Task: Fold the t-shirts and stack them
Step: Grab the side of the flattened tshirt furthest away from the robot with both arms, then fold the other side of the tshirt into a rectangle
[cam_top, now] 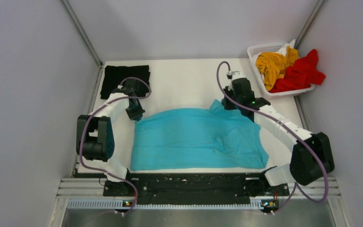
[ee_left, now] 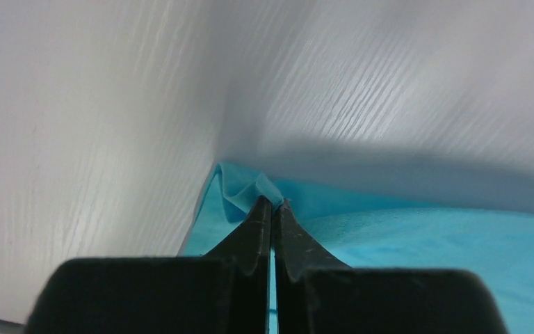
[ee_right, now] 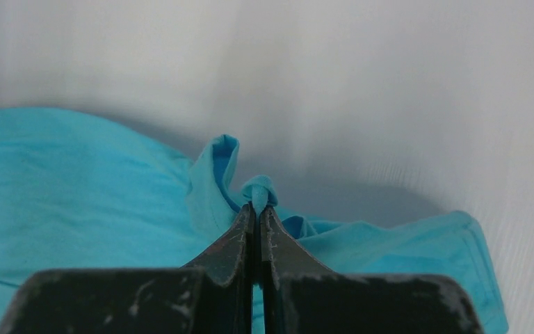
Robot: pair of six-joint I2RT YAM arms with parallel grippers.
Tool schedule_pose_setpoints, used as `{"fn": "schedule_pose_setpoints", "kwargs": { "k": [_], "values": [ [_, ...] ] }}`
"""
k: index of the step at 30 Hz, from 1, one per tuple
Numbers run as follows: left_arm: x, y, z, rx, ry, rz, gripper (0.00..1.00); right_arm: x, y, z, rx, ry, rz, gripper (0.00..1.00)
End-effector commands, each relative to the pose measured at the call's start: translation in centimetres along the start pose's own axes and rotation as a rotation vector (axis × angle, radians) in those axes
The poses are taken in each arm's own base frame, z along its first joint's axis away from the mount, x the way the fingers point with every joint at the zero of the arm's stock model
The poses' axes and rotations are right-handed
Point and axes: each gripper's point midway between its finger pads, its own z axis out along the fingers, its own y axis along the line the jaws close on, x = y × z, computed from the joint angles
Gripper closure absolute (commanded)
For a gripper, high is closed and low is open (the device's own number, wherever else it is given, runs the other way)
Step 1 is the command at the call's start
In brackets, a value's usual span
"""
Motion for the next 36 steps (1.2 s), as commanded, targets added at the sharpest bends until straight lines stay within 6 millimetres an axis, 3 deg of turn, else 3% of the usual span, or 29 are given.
{"fn": "schedule_pose_setpoints", "kwargs": {
  "k": [1,13,20,30,34,36],
  "values": [
    [0.0,1.0,-2.2,0.003,-0.09,-0.045,1.0,0.8,1.1,-3.8,-0.049,-0.011,0.02,1.0],
    [3.5,3.2,-3.1,-0.021,-0.08,-0.073,1.0,6.5,1.5,-9.1,-0.081,0.11,0.084,1.0],
    [5.4,3.0,-3.3,0.018,-0.063,-0.059,1.0,8.4,0.1,-11.7,-0.013,0.144,0.132,1.0],
    [7.1,3.5,-2.2,0.004,-0.034,-0.062,0.99,12.4,0.0,-10.8,-0.012,0.248,0.168,0.98],
    [7.9,4.2,-2.4,-0.022,-0.01,-0.064,0.9,15.1,0.9,-11.0,-0.041,0.341,0.257,0.92],
    [8.4,5.3,-2.8,-0.069,-0.001,-0.076,0.79,17.3,1.7,-11.4,-0.061,0.414,0.308,0.88]
  ]
}}
